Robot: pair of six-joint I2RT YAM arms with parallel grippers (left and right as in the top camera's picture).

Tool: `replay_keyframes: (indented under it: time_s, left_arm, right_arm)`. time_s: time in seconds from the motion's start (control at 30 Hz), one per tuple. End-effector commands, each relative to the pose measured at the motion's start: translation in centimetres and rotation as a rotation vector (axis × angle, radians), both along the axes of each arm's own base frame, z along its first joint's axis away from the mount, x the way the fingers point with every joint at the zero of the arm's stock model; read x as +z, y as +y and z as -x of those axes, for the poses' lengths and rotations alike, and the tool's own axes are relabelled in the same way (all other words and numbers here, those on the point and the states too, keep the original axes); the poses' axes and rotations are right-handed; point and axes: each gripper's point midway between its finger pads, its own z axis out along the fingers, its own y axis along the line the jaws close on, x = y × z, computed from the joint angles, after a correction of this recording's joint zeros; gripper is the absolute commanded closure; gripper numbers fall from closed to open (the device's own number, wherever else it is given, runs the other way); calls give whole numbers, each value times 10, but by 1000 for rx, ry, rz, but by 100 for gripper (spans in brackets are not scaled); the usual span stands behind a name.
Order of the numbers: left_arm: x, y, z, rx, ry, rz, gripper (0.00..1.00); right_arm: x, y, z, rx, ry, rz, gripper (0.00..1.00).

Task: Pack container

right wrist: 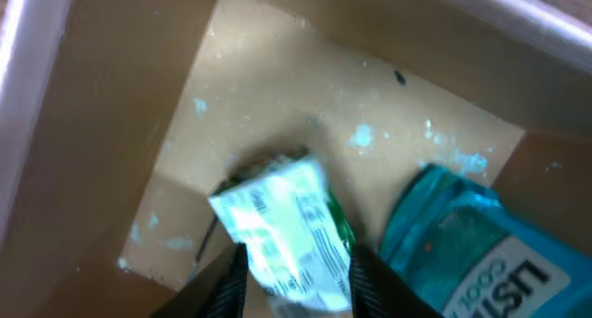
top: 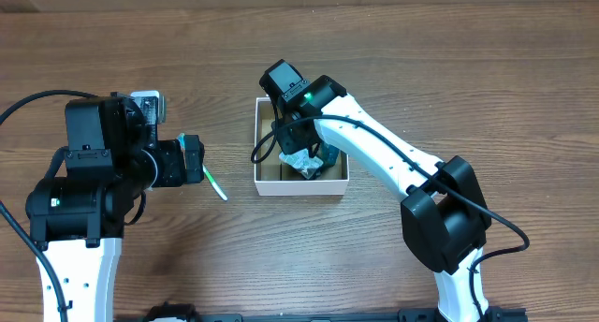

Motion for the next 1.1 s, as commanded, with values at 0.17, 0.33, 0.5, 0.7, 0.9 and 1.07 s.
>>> replay_keyframes:
  time_s: [0.17, 0.33, 0.5, 0.7, 0.9, 1.07]
  left_arm:
    - [9, 0, -1, 17, -22, 18, 0]
    - [9, 0, -1, 17, -22, 17, 0]
    - [9, 0, -2, 17, -23, 17, 0]
    - [9, 0, -2, 17, -22, 18, 0]
    - [8, 5, -2, 71, -16, 24, 0]
    - [6, 6, 2, 164, 14, 80, 0]
  right_arm:
    - [163, -1, -19, -64, -287, -174, 60]
    - [250, -81, -40, -381, -448, -310, 0]
    - [232, -209, -64, -736, -343, -316, 0]
    - [195, -312, -37, -937, -166, -266, 0]
    - [147, -320, 14, -955, -32, -250, 0]
    - [101, -291, 88, -855, 45, -261, 0]
